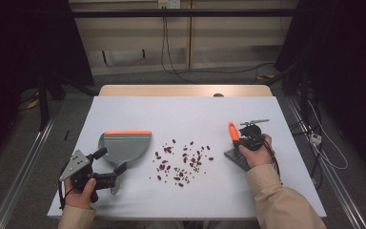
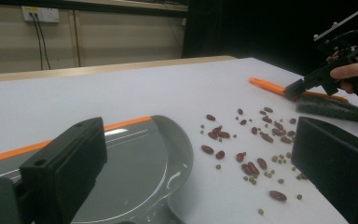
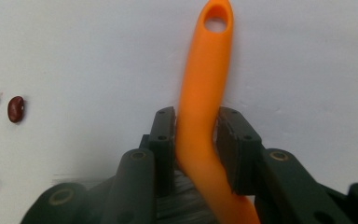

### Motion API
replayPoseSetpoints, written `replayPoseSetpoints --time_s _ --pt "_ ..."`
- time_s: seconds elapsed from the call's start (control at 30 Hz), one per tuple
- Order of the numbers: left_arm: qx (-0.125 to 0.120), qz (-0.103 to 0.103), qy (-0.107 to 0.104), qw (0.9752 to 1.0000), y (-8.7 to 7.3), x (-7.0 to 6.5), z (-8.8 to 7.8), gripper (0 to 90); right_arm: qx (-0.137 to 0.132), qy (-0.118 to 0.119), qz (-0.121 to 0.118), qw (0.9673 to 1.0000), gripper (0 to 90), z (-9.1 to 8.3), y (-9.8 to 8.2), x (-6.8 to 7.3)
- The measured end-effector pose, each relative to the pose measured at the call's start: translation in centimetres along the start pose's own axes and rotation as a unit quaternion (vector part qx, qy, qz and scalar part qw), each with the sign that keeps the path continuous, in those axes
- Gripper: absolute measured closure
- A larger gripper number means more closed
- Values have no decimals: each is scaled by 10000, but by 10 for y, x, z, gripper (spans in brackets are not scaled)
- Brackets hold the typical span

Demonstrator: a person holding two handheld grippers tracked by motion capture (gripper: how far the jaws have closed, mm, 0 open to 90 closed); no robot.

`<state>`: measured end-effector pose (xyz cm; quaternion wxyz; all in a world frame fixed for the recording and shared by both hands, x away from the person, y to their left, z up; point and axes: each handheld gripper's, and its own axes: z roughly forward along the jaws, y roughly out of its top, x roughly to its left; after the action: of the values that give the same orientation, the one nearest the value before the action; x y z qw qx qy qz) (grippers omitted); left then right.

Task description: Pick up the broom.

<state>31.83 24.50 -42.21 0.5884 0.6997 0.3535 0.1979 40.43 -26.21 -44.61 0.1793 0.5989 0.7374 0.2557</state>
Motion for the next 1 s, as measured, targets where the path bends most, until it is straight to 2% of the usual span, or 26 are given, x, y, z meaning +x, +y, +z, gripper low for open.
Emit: replayPoseSetpoints --time_s 0.03,0.17,0.27,0.37,0.6,0.73,0.83,0.87,1.0 --pt "-5 -2 0 10000 0 0 0 33 -7 -12 -99 10000 680 0 0 1" --pt "30 -17 -5 10000 -1 0 1 33 38 3 -72 10000 672 0 1 0" --pt "10 -17 -6 10000 0 -1 0 33 44 -31 -198 9998 667 0 1 2" --pt "14 -17 0 10000 -1 0 0 33 138 70 -372 9992 602 -1 1 2" --pt "45 -1 -1 10000 -1 1 1 33 129 211 -475 9986 602 -1 -2 -2" --pt "67 24 -20 10000 -1 0 1 33 14 329 -111 9994 658 0 -5 -8" --pt "63 43 9 10000 -1 0 -1 33 0 220 -122 9997 668 1 -6 -6" --pt "45 33 33 10000 -1 0 -1 33 27 278 -36 9996 672 2 -5 -7" --pt "37 45 44 10000 0 -1 -3 33 25 281 -35 9996 675 2 -6 -7"
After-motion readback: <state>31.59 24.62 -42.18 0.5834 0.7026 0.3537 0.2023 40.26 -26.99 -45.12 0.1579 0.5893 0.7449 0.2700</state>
